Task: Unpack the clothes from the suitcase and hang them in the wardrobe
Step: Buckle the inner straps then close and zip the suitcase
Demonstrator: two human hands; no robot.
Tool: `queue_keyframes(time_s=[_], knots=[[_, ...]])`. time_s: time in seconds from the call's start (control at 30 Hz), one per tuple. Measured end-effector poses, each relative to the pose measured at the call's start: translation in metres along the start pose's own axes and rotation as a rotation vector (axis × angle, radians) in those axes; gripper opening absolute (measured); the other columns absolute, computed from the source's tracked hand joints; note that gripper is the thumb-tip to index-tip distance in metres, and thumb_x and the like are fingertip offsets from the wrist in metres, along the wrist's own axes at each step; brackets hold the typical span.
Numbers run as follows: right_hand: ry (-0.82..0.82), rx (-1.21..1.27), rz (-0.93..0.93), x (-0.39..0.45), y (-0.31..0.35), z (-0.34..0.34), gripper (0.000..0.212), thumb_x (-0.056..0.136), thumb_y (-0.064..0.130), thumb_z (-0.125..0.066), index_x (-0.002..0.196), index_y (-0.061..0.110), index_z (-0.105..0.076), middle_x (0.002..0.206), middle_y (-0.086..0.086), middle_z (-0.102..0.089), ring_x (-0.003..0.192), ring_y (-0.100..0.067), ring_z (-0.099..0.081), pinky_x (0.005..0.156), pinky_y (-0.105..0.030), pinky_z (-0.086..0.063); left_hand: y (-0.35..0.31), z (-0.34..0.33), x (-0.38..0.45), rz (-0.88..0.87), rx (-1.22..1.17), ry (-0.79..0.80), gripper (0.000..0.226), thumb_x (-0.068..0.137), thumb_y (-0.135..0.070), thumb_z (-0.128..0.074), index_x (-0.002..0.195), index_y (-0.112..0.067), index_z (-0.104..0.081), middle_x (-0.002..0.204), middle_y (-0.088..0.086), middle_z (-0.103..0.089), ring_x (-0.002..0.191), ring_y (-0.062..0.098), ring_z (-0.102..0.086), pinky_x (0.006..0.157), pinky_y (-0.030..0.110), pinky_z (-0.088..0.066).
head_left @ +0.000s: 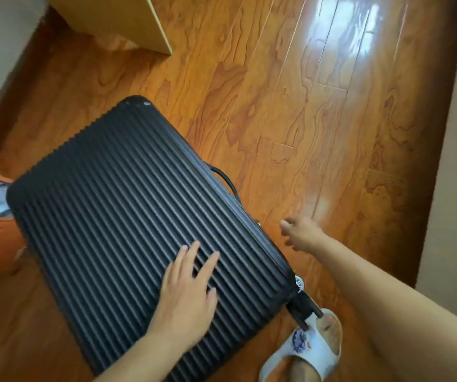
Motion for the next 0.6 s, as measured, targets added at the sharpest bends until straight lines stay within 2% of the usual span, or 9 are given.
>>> queue_keyframes(time_s=[0.07, 0.13, 0.2, 0.27, 0.33, 0.4, 0.47, 0.57, 0.6], knots=[[0.194, 0.279, -0.015, -0.037, 0.021, -0.019, 0.06, 0.098, 0.064, -0.037, 0.135, 0.021, -0.058, 0.129, 0.0, -0.065, 0.115, -0.016, -0.061, 0.102, -0.041, -0.046, 0.034, 0.011, -0.016, 0.318, -0.216, 0.0, 0.067, 0.104, -0.051, -0.042, 0.159, -0.047, -0.003, 0.166, -0.008, 0.021, 0.155, 0.024, 0.017, 0.127, 0.046, -0.005], [0.262, 0.338, 0.009, -0.069, 0.041, -0.032, 0.081, 0.083, 0.085, -0.039, 0.146, 0.034, -0.046, 0.142, 0.015, -0.054, 0.129, -0.01, -0.052, 0.113, -0.041, -0.036, 0.08, 0.022, -0.025, 0.71, -0.441, -0.117, 0.071, 0.101, -0.056, -0.044, 0.159, -0.043, -0.006, 0.167, -0.007, 0.015, 0.155, 0.029, 0.004, 0.125, 0.05, -0.017], [0.237, 0.242, 0.073, -0.082, 0.054, -0.038, 0.095, 0.075, 0.087, -0.05, 0.153, 0.037, -0.028, 0.143, 0.02, -0.047, 0.131, -0.012, -0.049, 0.111, -0.039, -0.039, 0.141, 0.019, -0.034, 1.068, -0.659, -0.206, 0.076, 0.101, -0.056, -0.046, 0.162, -0.033, -0.006, 0.169, 0.001, 0.003, 0.154, 0.034, -0.008, 0.122, 0.054, -0.023], [0.202, 0.108, 0.108, -0.084, 0.065, -0.04, 0.095, 0.079, 0.079, -0.057, 0.155, 0.036, -0.018, 0.135, 0.02, -0.047, 0.126, -0.014, -0.051, 0.098, -0.031, -0.043, 0.18, 0.009, -0.036, 1.298, -0.961, -0.131, 0.082, 0.101, -0.06, -0.045, 0.163, -0.024, -0.004, 0.169, 0.006, -0.008, 0.153, 0.036, -0.016, 0.122, 0.055, -0.022], [0.167, -0.006, 0.083, -0.081, 0.067, -0.039, 0.091, 0.081, 0.076, -0.056, 0.154, 0.034, -0.02, 0.126, 0.017, -0.051, 0.114, -0.017, -0.057, 0.086, -0.029, -0.045, 0.189, -0.002, -0.03, 1.317, -1.249, -0.11, 0.088, 0.097, -0.067, -0.042, 0.163, -0.025, -0.002, 0.17, 0.002, -0.009, 0.154, 0.035, -0.015, 0.124, 0.055, -0.017], [0.088, -0.085, 0.063, -0.084, 0.064, -0.041, 0.081, 0.083, 0.078, -0.051, 0.148, 0.034, -0.031, 0.119, 0.014, -0.057, 0.104, -0.018, -0.061, 0.079, -0.031, -0.047, 0.184, -0.007, -0.026, 1.264, -1.324, -0.195, 0.088, 0.096, -0.07, -0.043, 0.163, -0.028, -0.003, 0.17, -0.001, -0.009, 0.155, 0.032, -0.014, 0.124, 0.055, -0.017], [0.027, -0.138, 0.012, -0.098, 0.059, -0.048, 0.074, 0.084, 0.078, -0.047, 0.142, 0.033, -0.037, 0.113, 0.011, -0.058, 0.107, -0.024, -0.063, 0.079, -0.034, -0.045, 0.189, -0.005, -0.021, 1.141, -1.295, -0.29, 0.09, 0.093, -0.074, -0.043, 0.162, -0.029, -0.007, 0.169, -0.002, -0.014, 0.154, 0.031, -0.018, 0.123, 0.054, -0.019], [0.012, -0.076, -0.084, -0.128, 0.046, -0.077, 0.069, 0.085, 0.075, -0.051, 0.138, 0.032, -0.038, 0.109, 0.01, -0.056, 0.112, -0.025, -0.06, 0.083, -0.035, -0.045, 0.225, 0.011, 0.003, 0.959, -1.077, -0.324, 0.112, 0.067, -0.099, -0.042, 0.158, -0.038, -0.018, 0.166, -0.003, -0.024, 0.152, 0.03, -0.025, 0.123, 0.054, -0.021], [0.009, -0.029, -0.093, -0.136, 0.043, -0.092, 0.069, 0.084, 0.073, -0.053, 0.137, 0.031, -0.038, 0.11, 0.011, -0.055, 0.114, -0.024, -0.059, 0.086, -0.035, -0.046, 0.244, 0.02, 0.022, 0.879, -0.996, -0.337, 0.111, 0.065, -0.1, -0.042, 0.157, -0.04, -0.021, 0.166, -0.002, -0.027, 0.151, 0.031, -0.027, 0.123, 0.054, -0.022]])
Point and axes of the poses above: each hand's wrist, its own x-axis towards the middle knuckle, its own z-axis out of the back of the hand, y = z × x, the point moved 2 cm from there along x, towards the middle knuckle
